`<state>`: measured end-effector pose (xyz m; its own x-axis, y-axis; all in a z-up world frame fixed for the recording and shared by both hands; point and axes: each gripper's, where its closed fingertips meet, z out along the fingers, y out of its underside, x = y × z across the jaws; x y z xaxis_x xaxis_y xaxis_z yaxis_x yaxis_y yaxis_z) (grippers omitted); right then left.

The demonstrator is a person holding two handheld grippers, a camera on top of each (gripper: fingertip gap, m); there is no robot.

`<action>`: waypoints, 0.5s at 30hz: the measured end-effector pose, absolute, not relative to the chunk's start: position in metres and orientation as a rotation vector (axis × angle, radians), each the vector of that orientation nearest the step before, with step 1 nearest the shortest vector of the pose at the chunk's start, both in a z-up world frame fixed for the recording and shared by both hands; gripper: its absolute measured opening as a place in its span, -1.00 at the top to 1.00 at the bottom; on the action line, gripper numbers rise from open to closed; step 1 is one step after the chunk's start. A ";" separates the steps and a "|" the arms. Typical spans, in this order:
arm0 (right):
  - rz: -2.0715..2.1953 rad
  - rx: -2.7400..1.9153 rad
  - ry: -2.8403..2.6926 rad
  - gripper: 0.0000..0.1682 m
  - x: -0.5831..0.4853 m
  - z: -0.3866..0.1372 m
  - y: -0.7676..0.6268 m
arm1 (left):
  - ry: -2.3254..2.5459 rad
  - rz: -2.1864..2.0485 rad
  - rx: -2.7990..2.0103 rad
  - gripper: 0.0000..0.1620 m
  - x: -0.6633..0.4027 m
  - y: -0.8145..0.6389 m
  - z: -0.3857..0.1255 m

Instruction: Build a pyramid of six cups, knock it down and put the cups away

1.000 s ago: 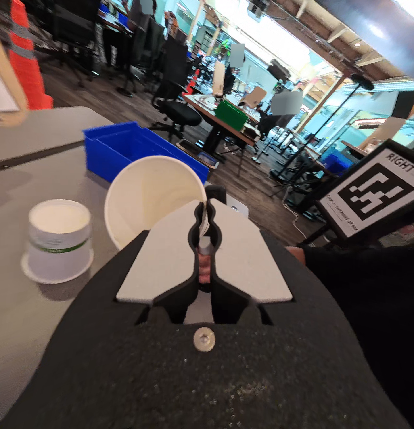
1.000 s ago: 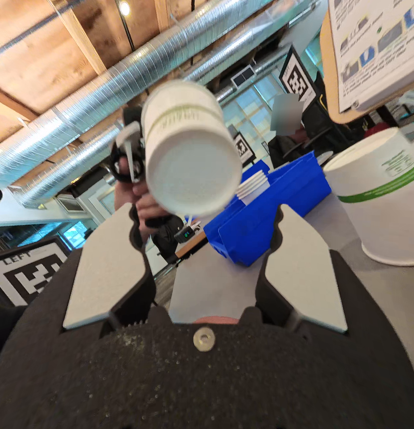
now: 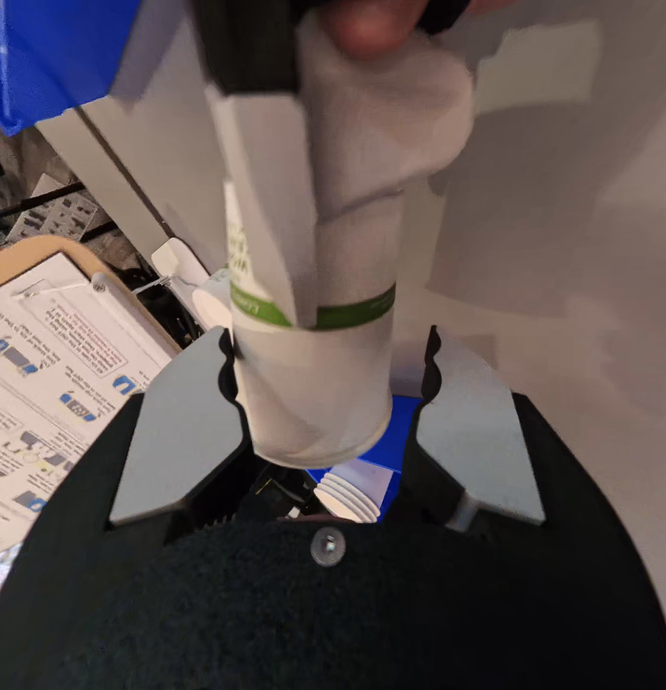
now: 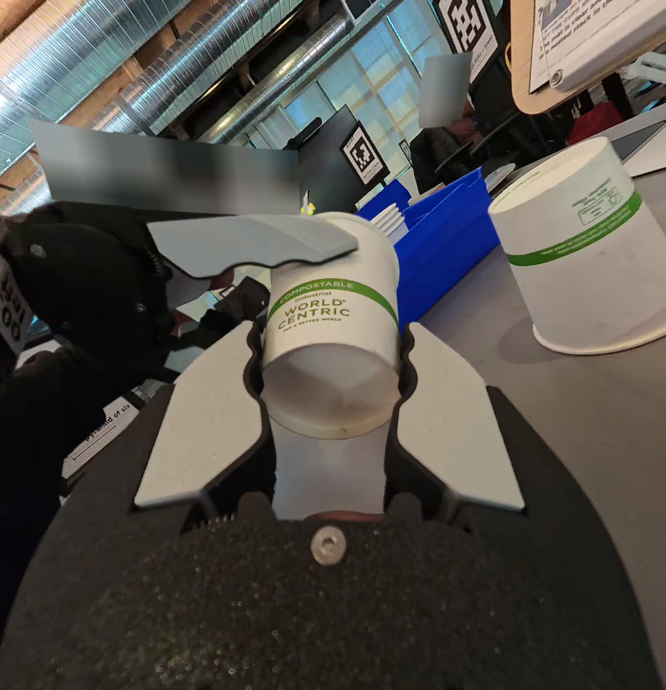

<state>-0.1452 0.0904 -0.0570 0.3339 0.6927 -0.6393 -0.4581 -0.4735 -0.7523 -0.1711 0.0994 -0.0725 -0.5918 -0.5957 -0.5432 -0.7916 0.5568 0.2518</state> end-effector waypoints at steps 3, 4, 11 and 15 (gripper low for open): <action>1.368 -1.577 -0.233 0.16 -0.147 -0.062 0.090 | 2.414 0.755 -1.085 -0.18 -0.167 0.103 -0.084; 1.363 -1.596 -0.232 0.16 -0.147 -0.065 0.090 | 2.413 0.764 -1.090 -0.16 -0.166 0.104 -0.088; 1.341 -1.588 -0.141 0.07 -0.129 -0.068 0.096 | 2.210 0.581 -1.309 -0.03 -0.167 0.112 -0.100; 1.165 -1.614 -0.171 0.02 -0.106 -0.077 0.093 | 1.813 0.251 -1.614 -0.03 -0.180 0.140 -0.084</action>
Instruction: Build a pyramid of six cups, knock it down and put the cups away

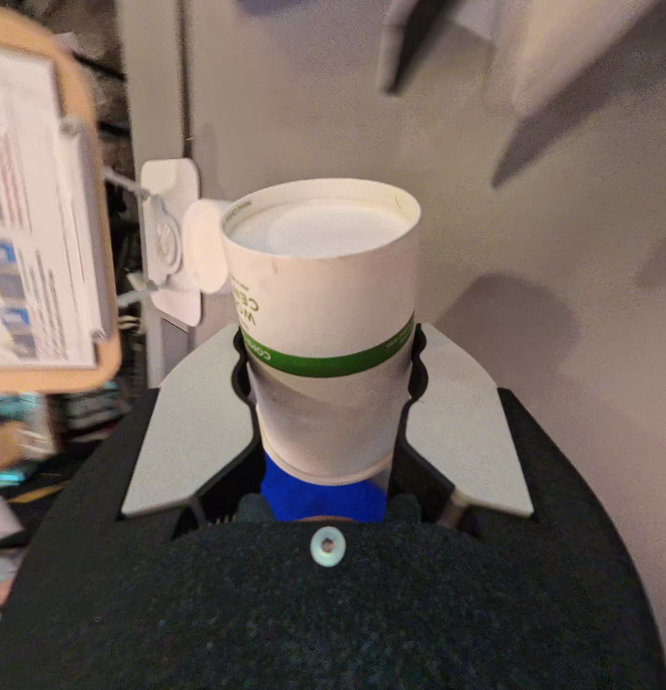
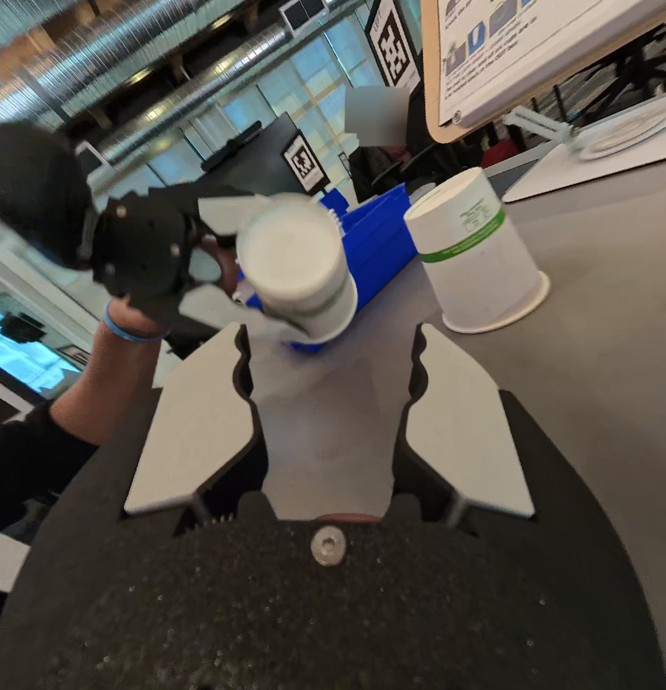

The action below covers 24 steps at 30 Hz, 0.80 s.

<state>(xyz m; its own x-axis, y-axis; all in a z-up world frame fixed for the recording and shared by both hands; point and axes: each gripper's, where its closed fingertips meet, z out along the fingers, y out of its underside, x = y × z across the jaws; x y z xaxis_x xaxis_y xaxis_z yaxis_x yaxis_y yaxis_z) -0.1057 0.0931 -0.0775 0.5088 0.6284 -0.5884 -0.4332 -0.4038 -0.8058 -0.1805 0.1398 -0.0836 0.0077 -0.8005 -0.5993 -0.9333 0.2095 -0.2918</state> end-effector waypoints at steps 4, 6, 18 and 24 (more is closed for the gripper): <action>1.071 -1.659 -0.269 0.04 -0.112 -0.086 0.085 | 1.087 -0.220 -1.866 -0.03 -0.197 0.187 -0.049; 1.047 -1.667 -0.335 0.08 -0.122 -0.088 0.081 | 0.783 -0.320 -1.903 -0.03 -0.214 0.213 -0.045; 1.072 -1.691 -0.410 0.18 -0.136 -0.093 0.071 | 0.507 -0.205 -2.078 -0.03 -0.216 0.279 -0.113; 1.087 -1.695 -0.399 0.19 -0.133 -0.093 0.071 | 0.478 -0.192 -2.101 -0.03 -0.223 0.284 -0.141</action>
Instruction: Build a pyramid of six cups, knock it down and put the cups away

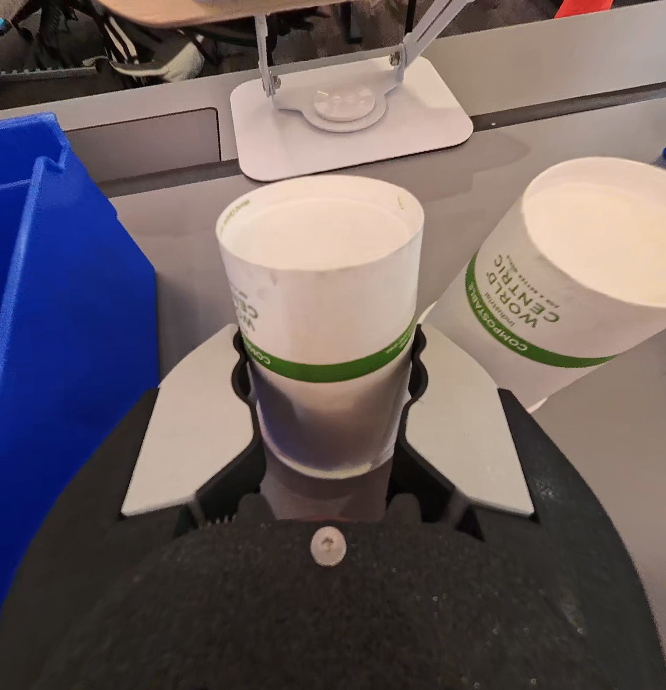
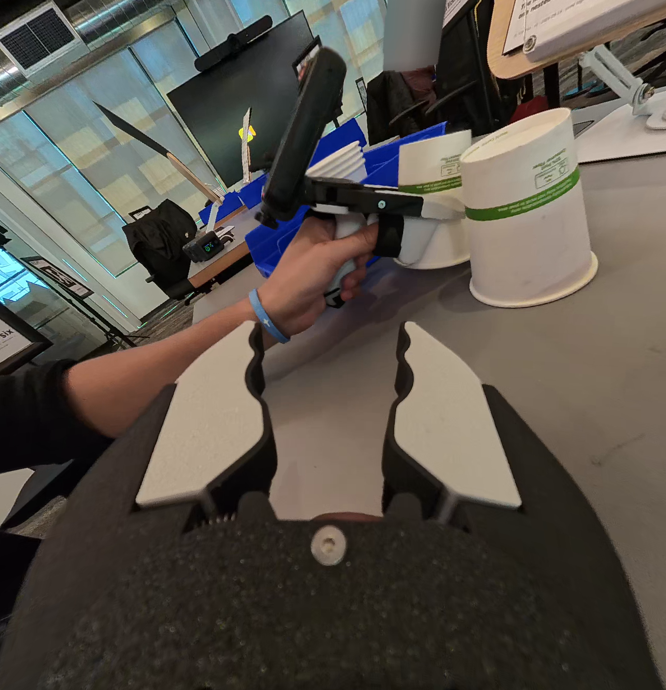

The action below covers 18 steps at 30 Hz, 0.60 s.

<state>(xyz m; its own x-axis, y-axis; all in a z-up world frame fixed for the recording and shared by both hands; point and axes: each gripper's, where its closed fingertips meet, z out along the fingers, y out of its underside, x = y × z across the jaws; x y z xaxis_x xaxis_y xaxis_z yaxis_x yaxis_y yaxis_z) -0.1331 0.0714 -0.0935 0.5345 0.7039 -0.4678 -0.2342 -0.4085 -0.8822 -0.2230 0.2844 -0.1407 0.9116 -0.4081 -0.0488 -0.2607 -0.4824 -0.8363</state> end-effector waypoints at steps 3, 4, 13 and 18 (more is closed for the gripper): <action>1.101 -1.698 -0.393 0.20 -0.134 -0.094 0.071 | 0.481 -0.199 -2.113 -0.03 -0.224 0.285 -0.148; 1.103 -1.700 -0.395 0.20 -0.135 -0.094 0.071 | 0.491 -0.215 -2.126 -0.03 -0.223 0.284 -0.152; 1.129 -1.716 -0.405 0.21 -0.140 -0.097 0.069 | 0.510 -0.205 -2.117 -0.04 -0.224 0.272 -0.155; 1.132 -1.715 -0.410 0.21 -0.140 -0.096 0.066 | 0.525 -0.252 -2.103 -0.17 -0.222 0.251 -0.130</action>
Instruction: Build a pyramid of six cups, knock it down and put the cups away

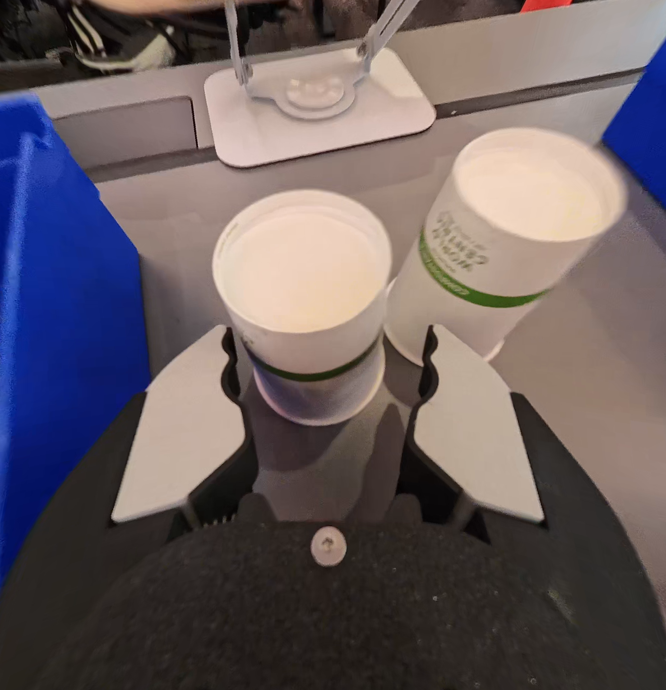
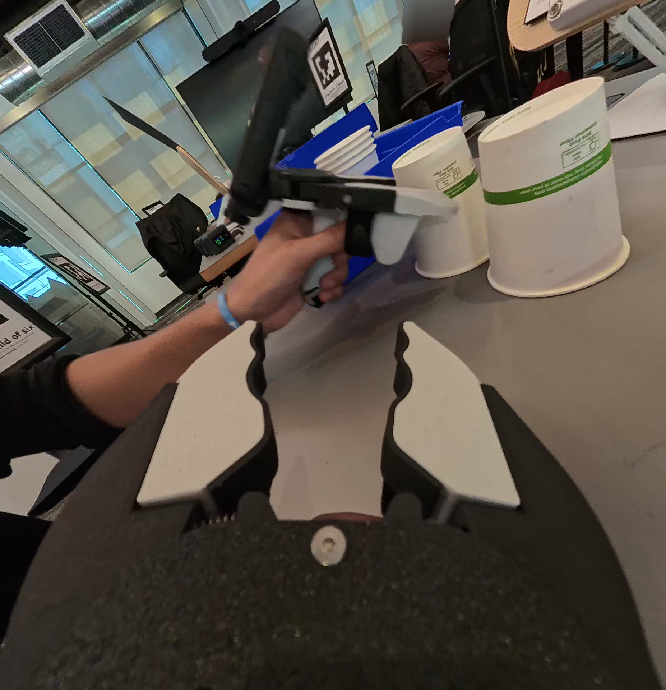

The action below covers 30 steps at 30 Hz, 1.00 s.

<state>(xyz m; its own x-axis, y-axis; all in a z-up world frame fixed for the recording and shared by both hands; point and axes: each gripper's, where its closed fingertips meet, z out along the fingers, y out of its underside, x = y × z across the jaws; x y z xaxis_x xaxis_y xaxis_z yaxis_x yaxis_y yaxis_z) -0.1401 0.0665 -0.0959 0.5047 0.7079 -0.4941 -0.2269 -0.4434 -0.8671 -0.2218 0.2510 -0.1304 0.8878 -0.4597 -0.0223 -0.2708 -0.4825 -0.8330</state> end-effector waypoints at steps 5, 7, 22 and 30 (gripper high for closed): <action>1.077 -1.723 -0.450 0.21 -0.140 -0.097 0.066 | 0.656 -0.285 -2.004 0.10 -0.243 0.208 -0.045; 1.069 -1.728 -0.462 0.21 -0.141 -0.098 0.065 | 0.721 -0.400 -1.993 0.20 -0.266 0.206 -0.006; 1.102 -1.749 -0.444 0.23 -0.141 -0.104 0.071 | 1.689 -0.141 -2.218 0.72 -0.414 0.271 -0.050; 1.109 -1.749 -0.442 0.24 -0.141 -0.103 0.068 | 1.718 -0.168 -2.267 0.86 -0.415 0.278 -0.067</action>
